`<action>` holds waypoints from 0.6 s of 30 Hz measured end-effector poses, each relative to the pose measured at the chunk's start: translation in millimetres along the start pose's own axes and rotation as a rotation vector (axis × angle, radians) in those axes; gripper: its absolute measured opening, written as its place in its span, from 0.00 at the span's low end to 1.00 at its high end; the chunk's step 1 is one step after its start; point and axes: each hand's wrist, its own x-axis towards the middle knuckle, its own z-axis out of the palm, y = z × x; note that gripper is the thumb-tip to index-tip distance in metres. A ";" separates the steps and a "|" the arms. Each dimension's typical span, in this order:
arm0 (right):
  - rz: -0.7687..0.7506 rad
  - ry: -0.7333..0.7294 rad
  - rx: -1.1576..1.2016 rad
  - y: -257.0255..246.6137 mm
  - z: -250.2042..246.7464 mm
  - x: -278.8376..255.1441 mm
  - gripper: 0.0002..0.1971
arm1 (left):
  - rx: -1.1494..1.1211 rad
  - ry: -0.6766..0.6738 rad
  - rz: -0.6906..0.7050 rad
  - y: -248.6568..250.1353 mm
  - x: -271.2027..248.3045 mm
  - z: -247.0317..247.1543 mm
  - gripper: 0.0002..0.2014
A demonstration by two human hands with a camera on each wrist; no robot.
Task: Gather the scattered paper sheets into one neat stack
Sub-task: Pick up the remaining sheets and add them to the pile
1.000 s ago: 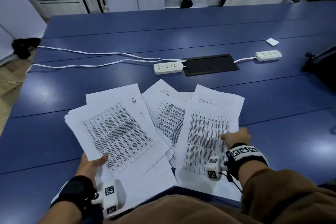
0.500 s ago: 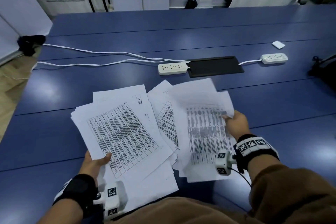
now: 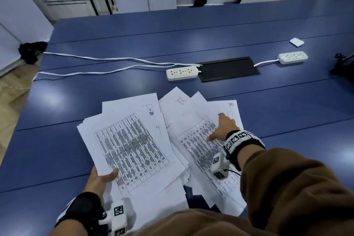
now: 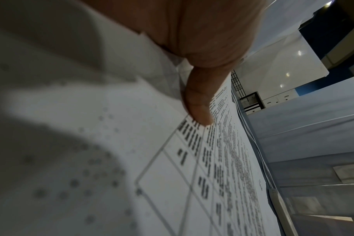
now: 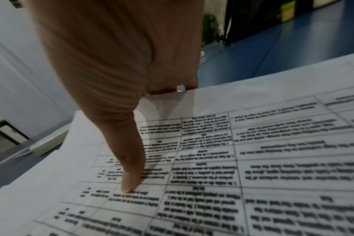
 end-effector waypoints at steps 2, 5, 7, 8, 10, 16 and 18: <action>-0.015 0.054 -0.076 1.4 -1.1 -1.6 0.50 | -0.014 -0.004 -0.008 -0.8 2.7 -1.4 0.31; -0.053 0.113 -0.116 2.4 -0.3 -3.4 0.50 | -0.033 -0.020 -0.030 2.0 0.8 -0.9 0.30; -0.054 0.103 -0.062 5.3 0.6 -4.0 0.51 | -0.036 -0.012 -0.027 2.6 0.2 -1.3 0.30; -0.054 0.089 -0.007 7.1 0.4 -5.6 0.50 | -0.035 -0.012 -0.036 2.8 0.9 -1.4 0.30; -0.061 0.086 0.077 10.4 -0.8 -9.4 0.45 | -0.018 -0.004 -0.034 2.7 1.2 -1.8 0.30; 0.153 0.312 0.311 39.8 -3.6 -15.3 0.17 | -0.010 -0.007 -0.064 5.0 -2.2 -3.7 0.34; 0.279 0.337 0.263 51.8 -1.3 -21.0 0.19 | -0.003 -0.008 -0.091 5.6 -2.1 -3.2 0.37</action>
